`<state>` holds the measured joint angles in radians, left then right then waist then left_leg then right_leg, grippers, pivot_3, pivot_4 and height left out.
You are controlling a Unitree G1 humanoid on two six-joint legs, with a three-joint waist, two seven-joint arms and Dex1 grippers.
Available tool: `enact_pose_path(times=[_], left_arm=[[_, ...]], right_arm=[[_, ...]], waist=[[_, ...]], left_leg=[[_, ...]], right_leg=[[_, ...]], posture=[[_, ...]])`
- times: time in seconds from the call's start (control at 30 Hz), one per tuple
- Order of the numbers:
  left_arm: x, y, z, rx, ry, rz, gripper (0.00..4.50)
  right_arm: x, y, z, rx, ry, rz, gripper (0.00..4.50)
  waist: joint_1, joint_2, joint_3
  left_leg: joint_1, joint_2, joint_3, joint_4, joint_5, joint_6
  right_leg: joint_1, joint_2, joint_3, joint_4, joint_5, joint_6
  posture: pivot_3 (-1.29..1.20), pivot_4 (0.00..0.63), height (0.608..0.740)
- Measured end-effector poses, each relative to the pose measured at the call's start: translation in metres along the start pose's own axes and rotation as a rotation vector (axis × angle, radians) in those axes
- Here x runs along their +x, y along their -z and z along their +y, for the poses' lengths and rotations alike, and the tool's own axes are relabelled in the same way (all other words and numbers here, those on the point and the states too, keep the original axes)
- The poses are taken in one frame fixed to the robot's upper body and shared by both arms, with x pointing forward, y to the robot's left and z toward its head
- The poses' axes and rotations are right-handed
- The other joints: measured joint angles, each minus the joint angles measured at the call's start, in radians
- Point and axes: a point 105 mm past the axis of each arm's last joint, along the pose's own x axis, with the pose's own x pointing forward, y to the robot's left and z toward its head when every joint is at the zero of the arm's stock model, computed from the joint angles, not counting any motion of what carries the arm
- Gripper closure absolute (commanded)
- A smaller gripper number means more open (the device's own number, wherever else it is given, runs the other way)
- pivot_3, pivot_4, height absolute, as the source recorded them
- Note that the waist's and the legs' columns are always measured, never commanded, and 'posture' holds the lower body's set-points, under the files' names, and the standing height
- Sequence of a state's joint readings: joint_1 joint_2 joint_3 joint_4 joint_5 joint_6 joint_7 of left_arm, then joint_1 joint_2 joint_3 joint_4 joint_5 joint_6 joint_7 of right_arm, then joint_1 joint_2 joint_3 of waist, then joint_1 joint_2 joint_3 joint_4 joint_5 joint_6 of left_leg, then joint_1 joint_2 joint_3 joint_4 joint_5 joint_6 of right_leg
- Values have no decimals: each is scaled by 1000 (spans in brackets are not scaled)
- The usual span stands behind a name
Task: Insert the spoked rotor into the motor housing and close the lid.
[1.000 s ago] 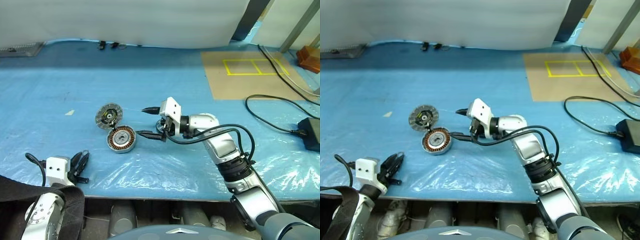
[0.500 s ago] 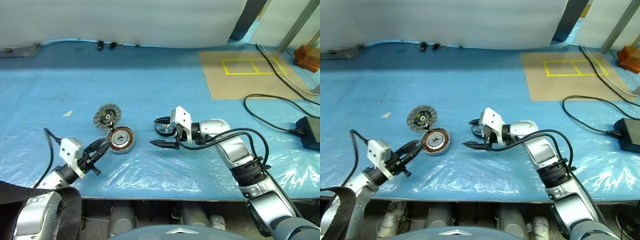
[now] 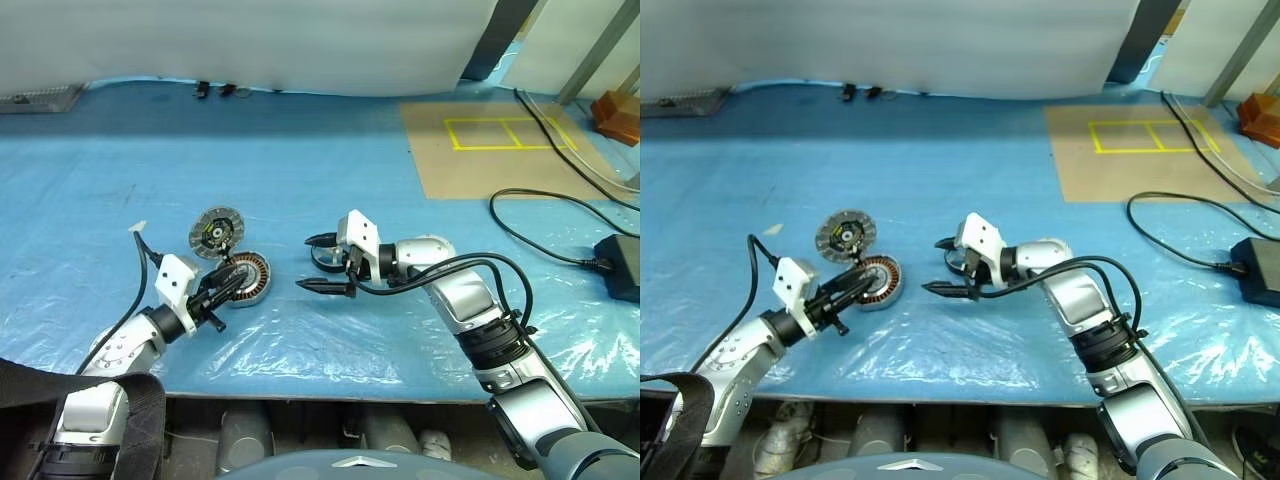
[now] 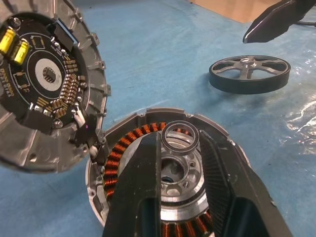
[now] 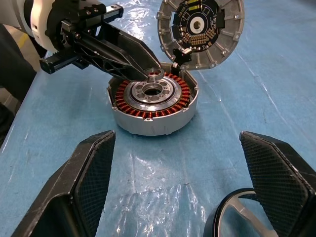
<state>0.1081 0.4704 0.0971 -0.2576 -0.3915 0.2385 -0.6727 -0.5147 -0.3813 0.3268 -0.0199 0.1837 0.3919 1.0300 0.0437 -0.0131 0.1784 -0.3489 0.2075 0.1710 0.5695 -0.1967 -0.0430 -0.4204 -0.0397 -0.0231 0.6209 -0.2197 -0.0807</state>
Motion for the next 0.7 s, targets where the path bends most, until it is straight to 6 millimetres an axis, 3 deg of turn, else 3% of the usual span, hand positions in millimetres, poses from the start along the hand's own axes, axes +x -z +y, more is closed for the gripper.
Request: enact_pose_path(times=[0.27,0.7], left_arm=[[5,4,0,7,-1,35,3737],[-5,10,3,0,-30,92,3737]], right_arm=[[0,0,0,11,5,-1,263],[0,0,0,21,5,0,263]], waist=[[0,0,0],[1,0,0]], left_leg=[[0,0,0,0,0,0],[0,0,0,0,0,0]], right_leg=[[0,0,0,0,0,0],[0,0,0,0,0,0]], posture=[[0,150,740],[0,150,740]])
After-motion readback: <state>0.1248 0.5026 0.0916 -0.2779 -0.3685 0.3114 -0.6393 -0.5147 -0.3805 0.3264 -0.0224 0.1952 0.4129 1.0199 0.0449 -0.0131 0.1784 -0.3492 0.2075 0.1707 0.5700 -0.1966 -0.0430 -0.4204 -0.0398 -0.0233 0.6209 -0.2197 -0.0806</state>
